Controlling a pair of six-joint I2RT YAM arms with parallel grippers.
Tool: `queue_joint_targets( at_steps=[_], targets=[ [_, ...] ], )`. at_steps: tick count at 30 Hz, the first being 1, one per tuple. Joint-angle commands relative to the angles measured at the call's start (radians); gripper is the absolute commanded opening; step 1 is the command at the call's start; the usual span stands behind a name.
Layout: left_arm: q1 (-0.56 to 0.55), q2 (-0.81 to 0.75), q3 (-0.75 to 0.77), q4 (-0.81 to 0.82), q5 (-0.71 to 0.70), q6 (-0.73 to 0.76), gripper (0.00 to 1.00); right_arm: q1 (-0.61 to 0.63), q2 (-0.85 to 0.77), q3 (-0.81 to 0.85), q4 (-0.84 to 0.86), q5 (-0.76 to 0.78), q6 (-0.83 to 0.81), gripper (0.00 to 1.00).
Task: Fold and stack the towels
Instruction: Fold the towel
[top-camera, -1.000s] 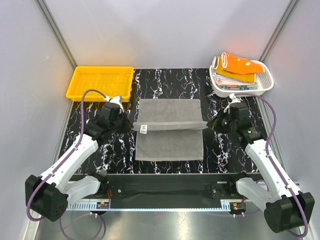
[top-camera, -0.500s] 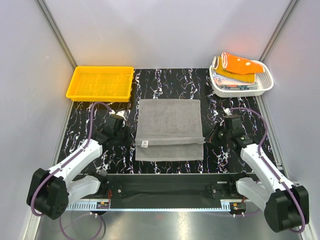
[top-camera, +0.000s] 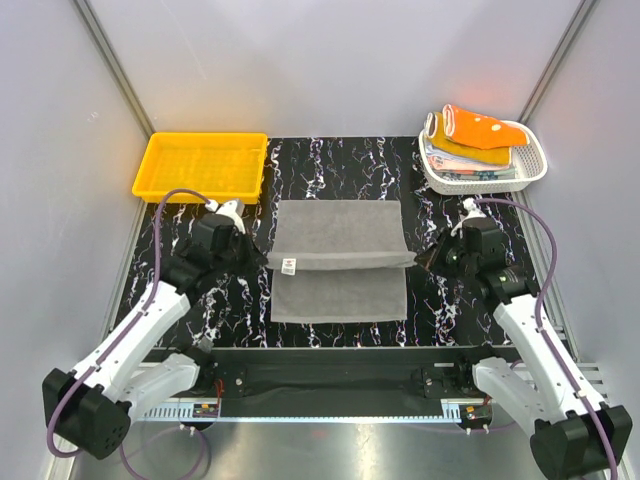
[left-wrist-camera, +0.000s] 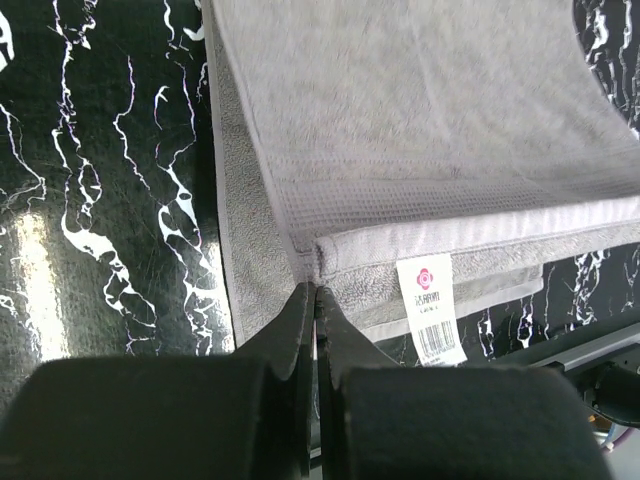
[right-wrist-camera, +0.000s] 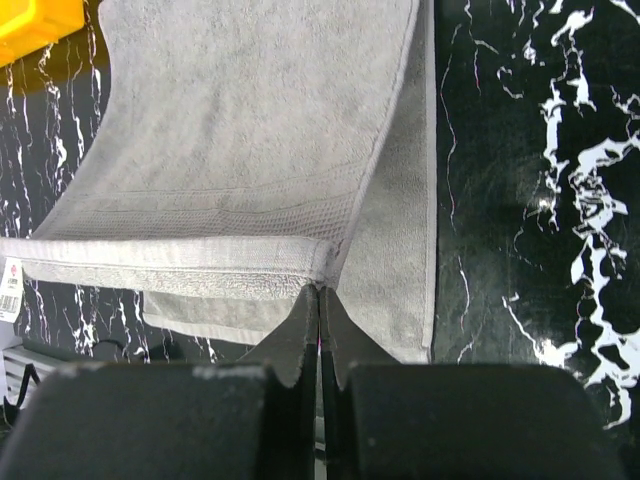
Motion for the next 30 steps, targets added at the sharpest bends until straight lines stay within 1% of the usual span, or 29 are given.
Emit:
queue_joint_targets(
  at_steps=[1,3,9,13,16,23,27,30],
  targets=[
    [0.001,-0.019,0.002,-0.029,-0.017,0.014,0.0,0.003,-0.029,0.006,-0.043,0.025,-0.007,0.0],
    [0.001,-0.018,-0.022,-0.012,-0.011,0.008,0.0,0.003,-0.029,-0.017,-0.04,0.018,-0.001,0.0],
    [0.001,-0.027,-0.128,0.039,0.018,-0.022,0.0,0.001,-0.057,-0.173,0.031,-0.031,0.082,0.0],
    [-0.001,-0.009,-0.225,0.094,0.04,-0.049,0.0,0.004,-0.061,-0.259,0.094,-0.05,0.145,0.0],
    [-0.002,0.016,-0.278,0.154,0.057,-0.075,0.0,0.003,-0.048,-0.296,0.115,-0.031,0.178,0.0],
    [-0.008,0.041,-0.32,0.195,0.058,-0.095,0.0,0.003,-0.003,-0.295,0.115,0.007,0.206,0.0],
    [-0.011,0.021,-0.302,0.172,0.058,-0.092,0.0,0.003,-0.004,-0.284,0.109,0.01,0.208,0.0],
    [-0.013,-0.007,-0.265,0.142,0.054,-0.088,0.0,0.003,-0.034,-0.25,0.071,0.03,0.203,0.0]
  ],
)
